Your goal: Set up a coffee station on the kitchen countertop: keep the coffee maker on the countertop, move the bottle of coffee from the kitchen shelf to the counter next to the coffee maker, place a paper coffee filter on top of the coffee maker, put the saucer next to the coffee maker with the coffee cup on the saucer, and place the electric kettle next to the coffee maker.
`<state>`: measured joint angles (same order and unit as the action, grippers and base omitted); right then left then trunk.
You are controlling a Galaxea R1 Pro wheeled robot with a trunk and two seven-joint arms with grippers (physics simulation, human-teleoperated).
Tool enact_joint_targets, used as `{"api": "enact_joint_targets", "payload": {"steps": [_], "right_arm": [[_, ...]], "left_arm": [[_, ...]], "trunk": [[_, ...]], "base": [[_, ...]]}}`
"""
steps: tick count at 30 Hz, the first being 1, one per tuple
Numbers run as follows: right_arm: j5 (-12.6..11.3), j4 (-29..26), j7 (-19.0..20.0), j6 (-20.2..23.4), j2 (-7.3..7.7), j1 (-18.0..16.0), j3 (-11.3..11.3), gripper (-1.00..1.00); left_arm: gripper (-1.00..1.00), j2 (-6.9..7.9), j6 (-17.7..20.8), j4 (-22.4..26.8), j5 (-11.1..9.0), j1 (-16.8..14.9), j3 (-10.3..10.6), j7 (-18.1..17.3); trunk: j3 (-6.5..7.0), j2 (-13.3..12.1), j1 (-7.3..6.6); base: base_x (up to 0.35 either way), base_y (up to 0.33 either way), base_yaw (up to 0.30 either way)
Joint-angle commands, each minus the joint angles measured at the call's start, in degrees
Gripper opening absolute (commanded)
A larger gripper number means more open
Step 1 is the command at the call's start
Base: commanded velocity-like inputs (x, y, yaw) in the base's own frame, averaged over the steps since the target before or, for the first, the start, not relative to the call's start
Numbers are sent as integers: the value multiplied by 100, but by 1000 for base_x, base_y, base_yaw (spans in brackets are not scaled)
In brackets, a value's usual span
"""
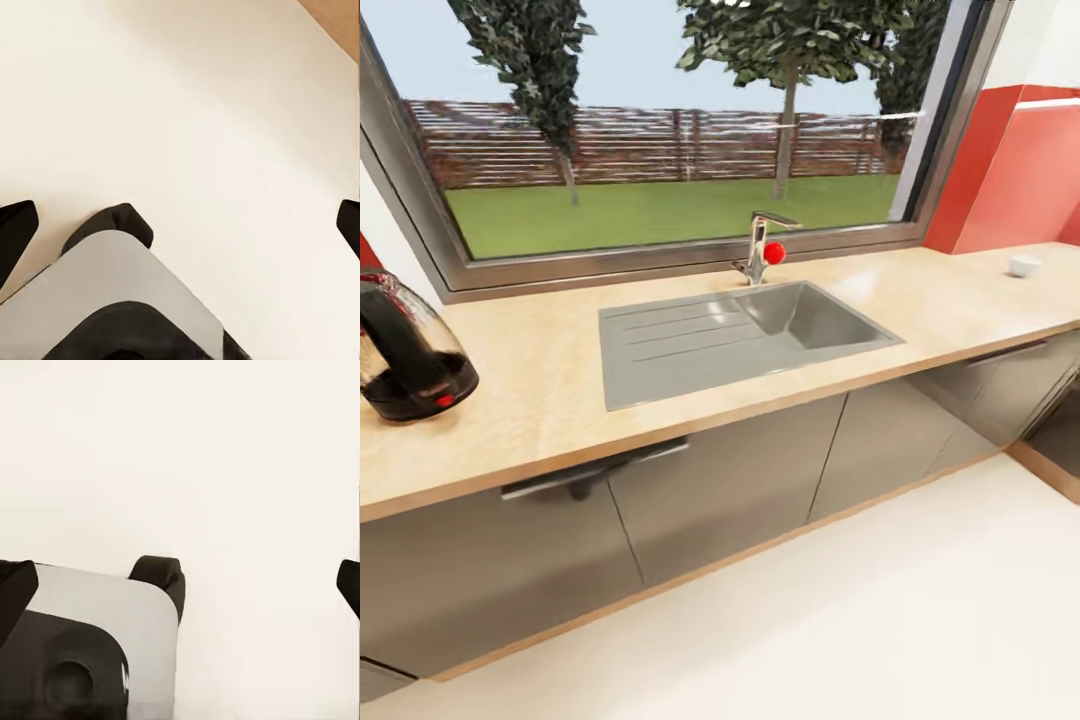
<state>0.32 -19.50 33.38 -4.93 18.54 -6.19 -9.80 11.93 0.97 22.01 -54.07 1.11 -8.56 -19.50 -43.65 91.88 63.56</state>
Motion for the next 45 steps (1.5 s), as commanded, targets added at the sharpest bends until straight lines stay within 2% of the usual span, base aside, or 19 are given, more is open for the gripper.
{"api": "enact_joint_targets", "payload": {"steps": [1, 2, 4, 9, 21, 27, 31, 45], "right_arm": [[219, 7, -89, -7, -70, -8, -43, 100], [384, 6, -188, -6, -120, -7, -46, 100], [830, -2, -459, -1, -252, -9, -63, 100], [1003, -15, -564, 2, -303, -11, -73, 100], [1063, -19, -577, -13, -313, -12, -74, 100], [1065, -19, -574, -400, -288, -11, -102, 100], [1059, -19, -581, -461, -288, -13, -114, 100], [1058, -19, -594, -491, -290, -12, -110, 100]], "left_arm": [[100, -69, -61, 25, -47, 4, 85, 106], [100, -121, -122, 45, -46, 4, 188, 209], [100, -296, -317, 165, -43, 4, 703, 574], [100, -366, -393, 234, -42, 4, 970, 731], [100, -384, -413, 259, -42, 4, 1040, 772], [100, -384, -413, 259, -42, 4, 1041, 773], [100, -384, -413, 258, -42, 4, 1041, 773], [100, -384, -415, 258, -42, 4, 1041, 773]], "trunk": [[-3, 2, 0], [-3, 2, 0], [-3, 2, 0], [-3, 2, 0], [-3, 2, 0], [-3, 2, 0], [-3, 2, 0], [-3, 2, 0]], "base": [[5, -6, -254], [4, -5, -221], [2, -2, -110], [1, -1, -60], [115, -45, -174], [290, -147, -15], [290, -172, -67], [269, -195, -264]]}}
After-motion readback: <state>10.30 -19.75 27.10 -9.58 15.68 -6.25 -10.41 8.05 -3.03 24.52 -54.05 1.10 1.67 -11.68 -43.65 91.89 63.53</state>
